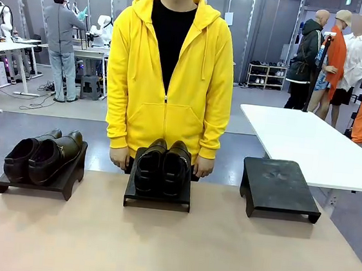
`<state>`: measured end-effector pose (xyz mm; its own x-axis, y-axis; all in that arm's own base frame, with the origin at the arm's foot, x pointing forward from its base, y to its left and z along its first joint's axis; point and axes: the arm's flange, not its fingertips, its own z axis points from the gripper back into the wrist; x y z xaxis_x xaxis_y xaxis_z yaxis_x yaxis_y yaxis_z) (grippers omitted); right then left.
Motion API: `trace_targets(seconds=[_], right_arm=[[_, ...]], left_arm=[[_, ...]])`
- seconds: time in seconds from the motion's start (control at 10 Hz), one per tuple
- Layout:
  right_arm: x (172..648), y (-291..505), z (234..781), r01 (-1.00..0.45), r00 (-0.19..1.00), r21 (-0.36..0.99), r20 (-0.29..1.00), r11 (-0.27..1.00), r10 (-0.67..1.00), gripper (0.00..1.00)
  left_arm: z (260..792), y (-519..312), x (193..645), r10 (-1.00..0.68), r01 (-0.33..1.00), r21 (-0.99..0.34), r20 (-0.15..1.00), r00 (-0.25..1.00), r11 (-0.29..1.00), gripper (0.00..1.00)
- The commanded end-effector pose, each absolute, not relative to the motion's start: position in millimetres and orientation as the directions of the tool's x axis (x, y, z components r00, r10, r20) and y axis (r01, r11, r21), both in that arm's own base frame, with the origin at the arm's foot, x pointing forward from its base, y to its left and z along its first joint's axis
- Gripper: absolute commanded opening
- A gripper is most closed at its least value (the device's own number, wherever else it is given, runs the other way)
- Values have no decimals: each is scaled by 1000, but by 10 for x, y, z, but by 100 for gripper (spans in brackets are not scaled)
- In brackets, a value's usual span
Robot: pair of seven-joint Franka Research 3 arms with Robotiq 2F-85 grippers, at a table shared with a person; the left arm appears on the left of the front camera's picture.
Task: Place the shoes on the stand as instructed by the person.
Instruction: Pick up another pair of Shoes and place it on the Shoes Stand indicated by the person.
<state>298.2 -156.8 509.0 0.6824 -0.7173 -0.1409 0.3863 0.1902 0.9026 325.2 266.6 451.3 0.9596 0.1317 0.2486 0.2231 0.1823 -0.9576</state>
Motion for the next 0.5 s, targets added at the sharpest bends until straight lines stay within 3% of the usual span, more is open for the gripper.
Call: trace_targets(seconds=[0.0, 0.4], right_arm=[[2943, -1609, 5003, 357, 722, 917, -149, 179, -676, 100], [2943, -1609, 5003, 357, 722, 917, -149, 179, -676, 100]], left_arm=[[4520, 2637, 3235, 139, 237, -954, 264, 954, 184, 100], [4520, 2637, 3235, 139, 237, -954, 264, 954, 184, 100]])
